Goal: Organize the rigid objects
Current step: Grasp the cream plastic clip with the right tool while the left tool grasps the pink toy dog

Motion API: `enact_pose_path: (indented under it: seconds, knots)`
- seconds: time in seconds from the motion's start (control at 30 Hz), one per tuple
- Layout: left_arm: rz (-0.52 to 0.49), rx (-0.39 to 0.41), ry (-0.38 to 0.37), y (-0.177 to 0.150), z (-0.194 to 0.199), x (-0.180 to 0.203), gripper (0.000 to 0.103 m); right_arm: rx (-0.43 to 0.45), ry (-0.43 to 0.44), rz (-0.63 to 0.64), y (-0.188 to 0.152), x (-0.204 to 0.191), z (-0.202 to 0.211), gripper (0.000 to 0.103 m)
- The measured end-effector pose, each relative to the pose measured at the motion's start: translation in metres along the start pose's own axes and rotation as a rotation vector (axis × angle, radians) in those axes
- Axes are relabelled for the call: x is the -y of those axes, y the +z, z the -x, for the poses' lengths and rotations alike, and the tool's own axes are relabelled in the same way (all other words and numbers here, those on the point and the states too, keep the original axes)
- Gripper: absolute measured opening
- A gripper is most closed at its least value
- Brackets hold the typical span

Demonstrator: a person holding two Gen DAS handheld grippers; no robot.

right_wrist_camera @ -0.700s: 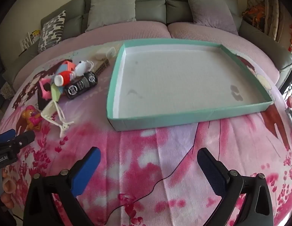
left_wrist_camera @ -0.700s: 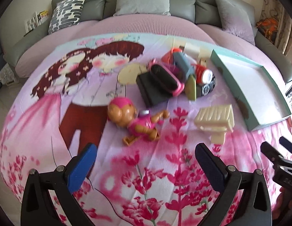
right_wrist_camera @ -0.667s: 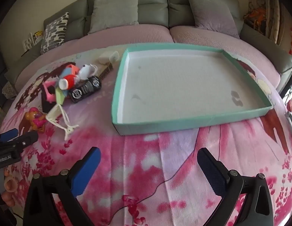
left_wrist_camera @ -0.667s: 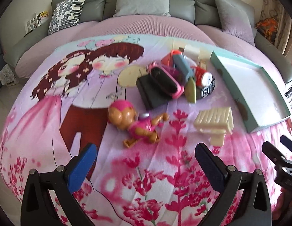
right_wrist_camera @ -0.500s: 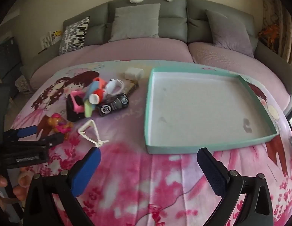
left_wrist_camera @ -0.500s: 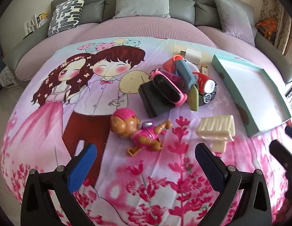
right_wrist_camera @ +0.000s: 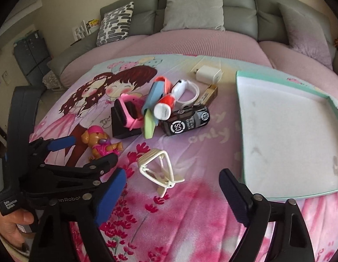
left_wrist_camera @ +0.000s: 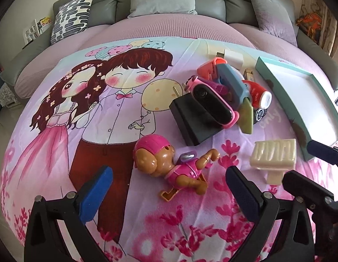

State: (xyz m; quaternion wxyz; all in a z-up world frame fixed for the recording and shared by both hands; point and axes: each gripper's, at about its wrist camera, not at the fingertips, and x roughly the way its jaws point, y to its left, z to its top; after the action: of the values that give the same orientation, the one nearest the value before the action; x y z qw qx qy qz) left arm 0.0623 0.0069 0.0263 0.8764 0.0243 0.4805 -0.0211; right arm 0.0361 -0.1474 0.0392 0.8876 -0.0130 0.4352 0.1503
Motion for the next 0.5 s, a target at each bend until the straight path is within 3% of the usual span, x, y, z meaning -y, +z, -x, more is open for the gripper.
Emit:
enact_pose_path:
  seconds: [0.3, 0.43, 0.5]
  knots:
    - [-0.047, 0.007, 0.003, 0.006, -0.014, 0.004, 0.101, -0.075, 0.063, -0.046, 0.002, 0.004, -0.023, 0.074]
    - [-0.062, -0.006, -0.007, 0.008, -0.021, 0.007, 0.088, -0.086, 0.068, -0.043, 0.002, 0.003, -0.029, 0.073]
    - [-0.06, -0.002, -0.009, 0.009, -0.022, 0.007, 0.088, -0.085, 0.065, -0.03, 0.003, 0.002, -0.031, 0.073]
